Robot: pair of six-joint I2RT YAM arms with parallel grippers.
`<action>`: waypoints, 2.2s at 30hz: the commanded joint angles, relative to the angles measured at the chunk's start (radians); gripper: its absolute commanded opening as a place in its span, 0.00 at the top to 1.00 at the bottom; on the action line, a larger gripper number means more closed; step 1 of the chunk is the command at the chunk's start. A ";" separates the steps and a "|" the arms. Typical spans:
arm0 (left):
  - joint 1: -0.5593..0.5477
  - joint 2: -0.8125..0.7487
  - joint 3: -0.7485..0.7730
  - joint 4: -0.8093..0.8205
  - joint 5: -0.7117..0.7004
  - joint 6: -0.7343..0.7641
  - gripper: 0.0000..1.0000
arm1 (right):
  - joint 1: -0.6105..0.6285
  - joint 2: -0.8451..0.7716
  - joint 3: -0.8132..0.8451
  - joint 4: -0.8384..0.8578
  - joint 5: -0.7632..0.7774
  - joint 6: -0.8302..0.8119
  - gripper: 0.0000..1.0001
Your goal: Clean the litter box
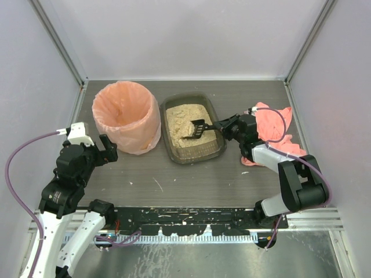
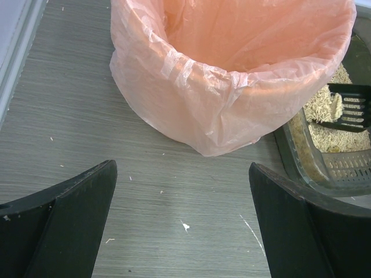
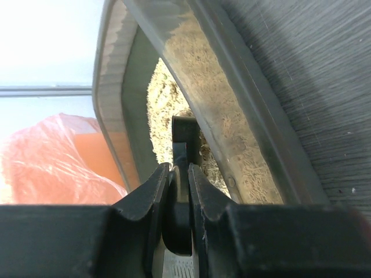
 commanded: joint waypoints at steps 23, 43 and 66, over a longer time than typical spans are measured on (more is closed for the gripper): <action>0.005 -0.004 0.015 0.026 0.010 -0.008 0.02 | -0.261 -0.039 -0.060 0.348 -0.439 0.089 0.99; 0.005 0.002 0.013 0.029 0.024 -0.006 0.02 | -0.299 0.081 -0.063 0.558 -0.553 0.238 0.99; 0.005 -0.001 0.010 0.037 0.052 -0.001 0.02 | -0.331 0.174 -0.119 0.787 -0.547 0.352 0.99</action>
